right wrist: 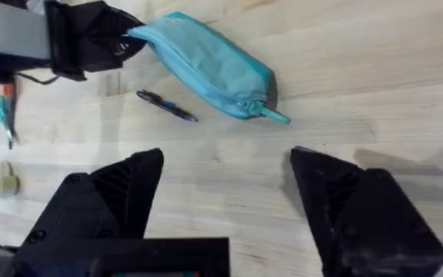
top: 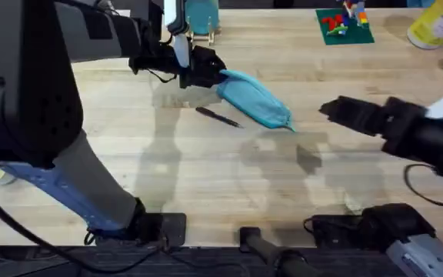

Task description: Unzip the bag, pick up the pens from the table one at a time and place them inside, then zip the bag closed.

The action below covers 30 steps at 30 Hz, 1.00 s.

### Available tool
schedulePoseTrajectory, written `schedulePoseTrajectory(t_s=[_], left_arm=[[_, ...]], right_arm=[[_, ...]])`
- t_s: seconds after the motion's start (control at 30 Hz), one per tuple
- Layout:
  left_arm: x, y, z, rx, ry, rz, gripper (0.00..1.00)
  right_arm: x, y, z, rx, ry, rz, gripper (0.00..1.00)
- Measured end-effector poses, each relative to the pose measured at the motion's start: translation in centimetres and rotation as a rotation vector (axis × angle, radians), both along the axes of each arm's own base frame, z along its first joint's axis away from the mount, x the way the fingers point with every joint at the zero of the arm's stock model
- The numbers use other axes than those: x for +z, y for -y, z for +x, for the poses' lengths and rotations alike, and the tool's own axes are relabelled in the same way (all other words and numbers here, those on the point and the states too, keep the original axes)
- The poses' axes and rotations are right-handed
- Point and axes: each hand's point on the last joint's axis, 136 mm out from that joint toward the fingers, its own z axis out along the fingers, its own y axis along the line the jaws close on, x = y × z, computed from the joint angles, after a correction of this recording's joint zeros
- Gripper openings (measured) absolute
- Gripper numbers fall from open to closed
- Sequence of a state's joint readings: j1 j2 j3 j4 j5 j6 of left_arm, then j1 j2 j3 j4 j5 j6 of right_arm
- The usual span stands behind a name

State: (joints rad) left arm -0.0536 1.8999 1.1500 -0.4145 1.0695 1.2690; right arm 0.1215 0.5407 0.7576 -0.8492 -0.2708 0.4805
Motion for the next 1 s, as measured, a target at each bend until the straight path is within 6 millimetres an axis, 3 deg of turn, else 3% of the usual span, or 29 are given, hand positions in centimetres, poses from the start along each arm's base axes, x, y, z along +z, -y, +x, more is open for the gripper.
schedulePoseTrajectory(t_s=[0.2, 0.4, 0.6, 0.8, 1.0], left_arm=[[0.0, 0.0, 0.0, 0.0, 0.0, 0.0, 0.043], [0.0, 0.0, 0.0, 0.0, 0.0, 0.0, 0.043], [0.0, 0.0, 0.0, 0.0, 0.0, 0.0, 0.043], [0.0, 0.0, 0.0, 0.0, 0.0, 0.0, 0.043], [0.0, 0.0, 0.0, 0.0, 0.0, 0.0, 0.043]], right_arm=[[-3.6, -0.4, 0.4, 0.008, -0.049, 0.02, 0.997], [-5.9, -0.5, 0.1, 0.086, -0.053, -0.05, 0.997], [-4.9, -0.5, 1.5, 0.103, 0.042, -0.085, 0.997], [-5.1, 2.4, 2.6, -0.02, 0.066, -0.212, 0.997], [-4.7, 3.4, 3.3, -0.056, 0.1, -0.274, 0.997]])
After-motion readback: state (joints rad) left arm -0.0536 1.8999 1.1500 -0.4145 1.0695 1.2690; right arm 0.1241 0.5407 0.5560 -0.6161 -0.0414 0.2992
